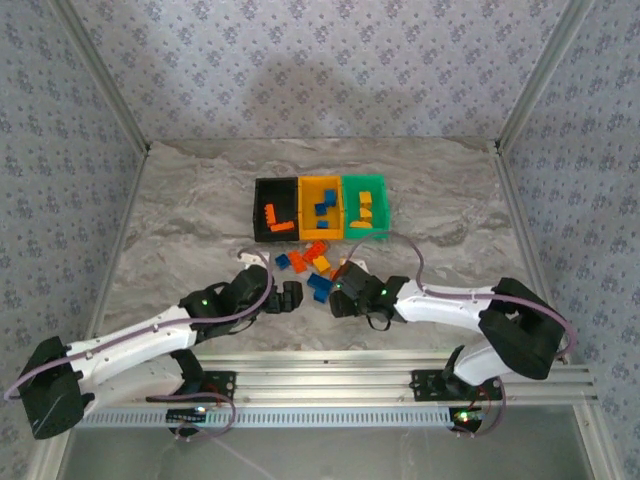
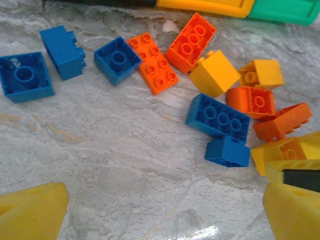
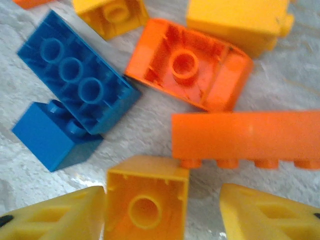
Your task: Sort the legos into containers by color
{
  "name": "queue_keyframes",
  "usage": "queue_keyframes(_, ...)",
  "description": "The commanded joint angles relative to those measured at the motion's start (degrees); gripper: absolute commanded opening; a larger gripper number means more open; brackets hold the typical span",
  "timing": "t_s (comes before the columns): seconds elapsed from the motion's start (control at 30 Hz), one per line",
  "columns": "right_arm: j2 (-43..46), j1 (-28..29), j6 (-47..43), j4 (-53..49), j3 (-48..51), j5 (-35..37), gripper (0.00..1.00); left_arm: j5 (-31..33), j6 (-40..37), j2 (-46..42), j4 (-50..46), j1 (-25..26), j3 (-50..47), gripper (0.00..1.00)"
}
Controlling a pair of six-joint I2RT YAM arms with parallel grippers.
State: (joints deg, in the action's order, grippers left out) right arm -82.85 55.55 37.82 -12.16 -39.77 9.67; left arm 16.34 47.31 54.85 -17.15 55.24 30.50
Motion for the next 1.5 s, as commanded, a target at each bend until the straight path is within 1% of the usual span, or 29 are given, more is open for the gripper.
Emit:
queue_keyframes(0.0,-0.8,0.3,-1.2,1.5,-1.5,1.2,0.56,2.3,2.0,-0.3,-1.0,0.0,-0.7,1.0)
queue_keyframes(0.13,-0.4,0.3,-1.3,1.2,-1.6,0.9,0.44,3.1,1.6,-0.4,-1.8,0.0,-0.1,1.0)
queue_keyframes(0.33,-1.0,0.2,-1.3,-1.2,-2.2,1.3,0.47,4.3,0.3,-0.8,-2.9,0.0,1.0,1.0)
queue_keyframes(0.47,-0.5,0.4,-1.3,-1.0,-2.4,0.7,0.4,4.6,-0.3,-0.9,-3.0,0.0,1.2,1.0)
queue_keyframes(0.63,3.4,0.6,-1.3,-2.1,-3.4,1.0,0.32,5.2,-0.6,-0.9,-3.1,0.0,1.1,1.0)
queue_keyframes(0.67,4.3,0.7,-1.3,-2.9,-3.8,1.1,0.31,5.3,-0.6,-1.0,-3.3,0.0,1.1,1.0)
queue_keyframes(0.7,5.8,0.8,-3.3,-3.7,-4.4,1.4,0.31,5.5,-0.7,-1.1,-3.5,0.0,1.2,0.99)
queue_keyframes(0.8,9.1,0.5,-5.0,-7.8,-7.8,3.4,0.31,7.9,0.2,-1.5,-5.1,0.0,1.1,1.0)
queue_keyframes(0.87,10.2,-1.4,-7.3,-10.6,-11.2,4.3,0.3,8.8,0.4,-2.3,-5.2,0.0,0.7,1.0)
queue_keyframes(0.93,10.3,-5.2,-9.1,-11.9,-14.4,5.0,0.3,9.0,0.6,-3.1,-4.7,0.0,0.1,1.0)
queue_keyframes(1.1,6.9,-16.3,-9.1,-8.6,-20.2,6.8,0.3,9.0,0.5,-4.3,-4.8,0.0,-0.7,1.0)
queue_keyframes(1.17,2.1,-20.7,-8.8,-7.3,-23.5,6.2,0.3,8.9,0.7,-4.4,-5.2,0.0,-1.0,1.0)
queue_keyframes(1.27,-5.2,-25.3,-8.2,-6.6,-28.0,3.7,0.31,8.5,0.9,-4.6,-5.6,0.0,-1.1,1.0)
queue_keyframes(1.3,-7.5,-26.3,-8.4,-6.3,-31.1,2.8,0.31,8.5,1.0,-4.7,-5.8,-0.1,-1.1,1.0)
queue_keyframes(1.47,-18.1,-28.9,-9.3,-6.8,-39.5,-0.3,0.32,8.5,1.7,-6.6,-5.9,-0.2,-2.5,1.0)
